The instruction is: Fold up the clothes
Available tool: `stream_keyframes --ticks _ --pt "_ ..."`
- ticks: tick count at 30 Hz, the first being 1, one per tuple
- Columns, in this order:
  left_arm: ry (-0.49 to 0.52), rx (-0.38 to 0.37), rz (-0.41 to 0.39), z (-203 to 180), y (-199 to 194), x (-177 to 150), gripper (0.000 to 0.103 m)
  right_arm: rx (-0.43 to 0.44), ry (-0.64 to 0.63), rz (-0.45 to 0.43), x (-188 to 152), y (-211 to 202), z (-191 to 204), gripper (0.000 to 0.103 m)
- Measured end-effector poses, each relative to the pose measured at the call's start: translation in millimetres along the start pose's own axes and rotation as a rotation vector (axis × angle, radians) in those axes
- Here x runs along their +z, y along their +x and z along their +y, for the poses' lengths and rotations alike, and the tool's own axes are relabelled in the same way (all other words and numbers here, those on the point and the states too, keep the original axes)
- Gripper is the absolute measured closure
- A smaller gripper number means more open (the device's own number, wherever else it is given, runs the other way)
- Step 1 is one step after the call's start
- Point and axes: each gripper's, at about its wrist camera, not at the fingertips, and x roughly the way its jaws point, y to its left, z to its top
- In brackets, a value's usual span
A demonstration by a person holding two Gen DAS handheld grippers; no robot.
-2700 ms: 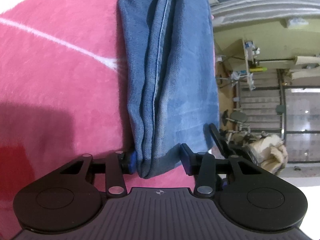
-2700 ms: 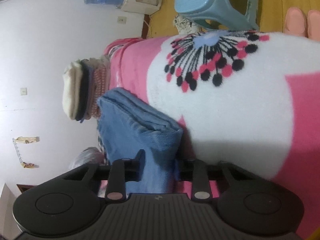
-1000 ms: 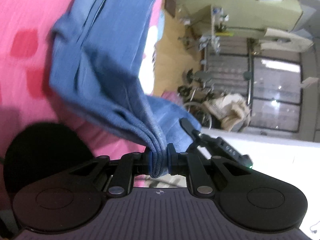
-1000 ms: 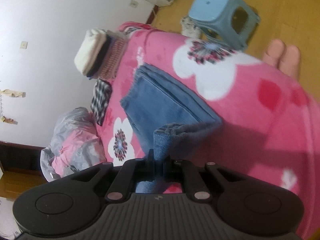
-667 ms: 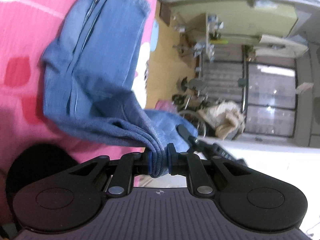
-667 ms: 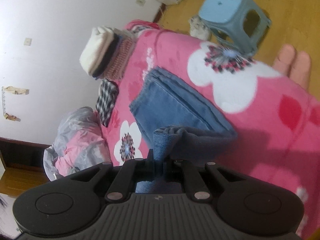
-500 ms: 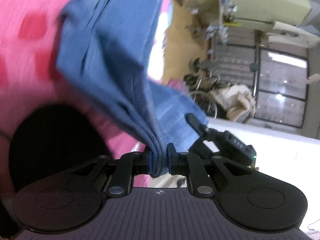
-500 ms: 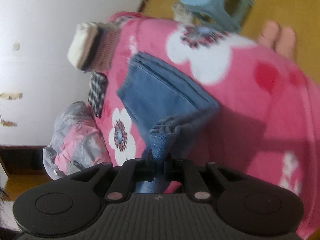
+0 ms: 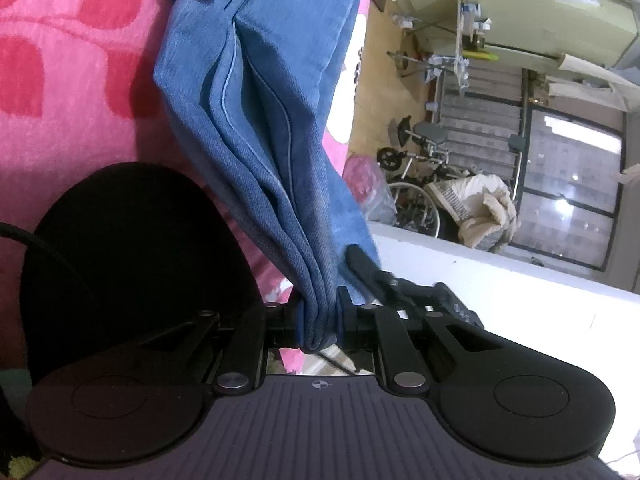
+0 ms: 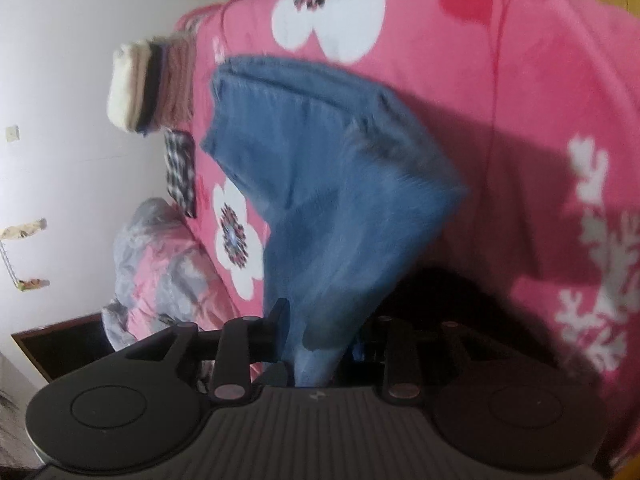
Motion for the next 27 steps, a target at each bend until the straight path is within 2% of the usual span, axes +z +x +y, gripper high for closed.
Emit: stream_keyframes --ticks 2,4,6,7,10,13,17,19,23,24,25,27 --pt "0.013 0.008 -0.003 1.5 -3.7 -0.5 0.091 -0.011 -0.002 0.007 -3.5 7.0 -0.4 0.077" --pt "0.041 0.029 0.0 -0.9 -8.3 0.6 0.087 -0.016 -0.031 -0.001 -6.7 7.8 2.4 0.088" --pt "0.055 0.038 0.004 -2.1 -17.4 2.7 0.08 -0.02 -0.069 -0.011 -8.2 5.8 8.2 0.09" --pt "0.067 0.039 0.0 -3.2 -23.6 3.4 0.08 -0.027 -0.092 -0.016 -7.9 4.1 11.5 0.091" --pt "0.151 0.043 -0.073 -14.3 -49.9 7.7 0.08 -0.045 -0.153 -0.019 -6.1 -0.9 21.4 0.092" --pt "0.238 0.046 -0.165 -32.6 -63.6 26.8 0.08 -0.077 -0.217 -0.006 -7.5 -2.1 29.7 0.092" --pt "0.396 0.059 -0.245 -60.4 -38.7 66.9 0.08 -0.082 -0.229 0.007 -9.2 -1.4 31.0 0.092" --pt "0.463 0.097 -0.223 -67.2 -9.2 87.8 0.08 -0.079 -0.221 0.007 -8.6 -1.3 31.7 0.092" --pt "0.523 0.317 -0.081 -49.9 48.7 110.6 0.08 -0.069 -0.24 0.002 -8.6 -3.7 37.9 0.092" --pt "0.522 0.356 -0.04 -38.2 58.3 111.9 0.083 -0.063 -0.245 0.0 -8.7 -4.4 39.5 0.092" --pt "0.515 0.378 -0.012 -28.9 64.2 112.7 0.083 -0.054 -0.25 -0.003 -8.2 -4.8 40.9 0.092" --pt "0.489 0.371 0.004 -20.0 63.9 113.2 0.083 -0.053 -0.28 -0.003 -6.0 -3.9 46.7 0.092"
